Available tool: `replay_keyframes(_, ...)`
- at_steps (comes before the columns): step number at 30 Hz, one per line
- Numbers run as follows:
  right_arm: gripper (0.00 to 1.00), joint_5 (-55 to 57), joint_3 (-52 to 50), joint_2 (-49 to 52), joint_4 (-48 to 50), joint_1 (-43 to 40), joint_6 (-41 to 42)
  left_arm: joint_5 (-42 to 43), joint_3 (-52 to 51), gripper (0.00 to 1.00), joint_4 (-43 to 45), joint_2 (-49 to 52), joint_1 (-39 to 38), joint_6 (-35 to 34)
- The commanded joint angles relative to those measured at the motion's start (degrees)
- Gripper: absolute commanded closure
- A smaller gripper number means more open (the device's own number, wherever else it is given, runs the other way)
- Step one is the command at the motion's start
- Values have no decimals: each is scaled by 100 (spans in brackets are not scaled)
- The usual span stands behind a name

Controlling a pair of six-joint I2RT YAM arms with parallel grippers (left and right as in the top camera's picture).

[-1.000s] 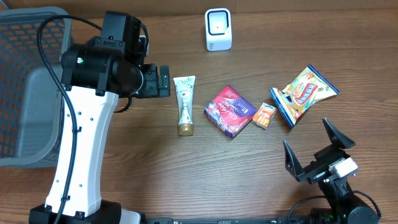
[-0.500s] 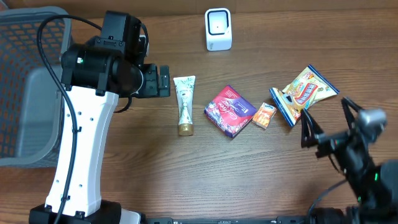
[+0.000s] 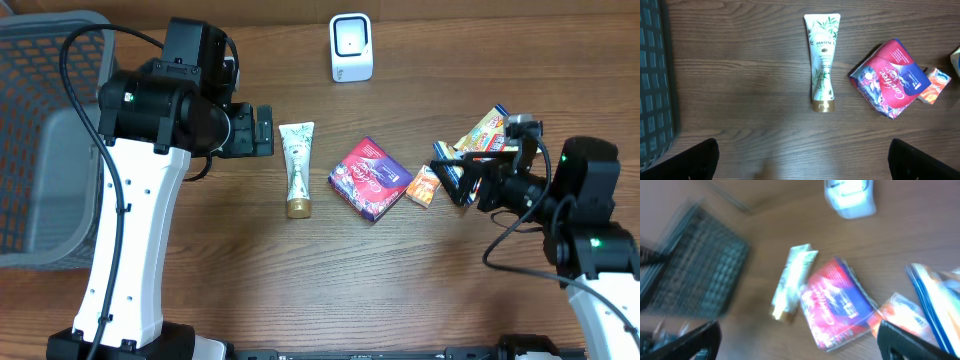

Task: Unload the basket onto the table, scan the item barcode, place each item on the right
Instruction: 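Reach the right gripper to the yellow snack bag and grasp it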

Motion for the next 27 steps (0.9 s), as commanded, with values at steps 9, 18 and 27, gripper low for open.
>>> replay_keyframes(9,0,1845,1832,1764,-1670,13,1202,-72,-7,0,4,7,28,-81)
replay_keyframes(18,0,3377,1832,2865,-2109,11,2855,-72,-7,0,7,7,28,-81)
replay_keyframes(27,0,3842,1832,3477,-1982,-321,3604,-72,-7,0,7,7,28,-81)
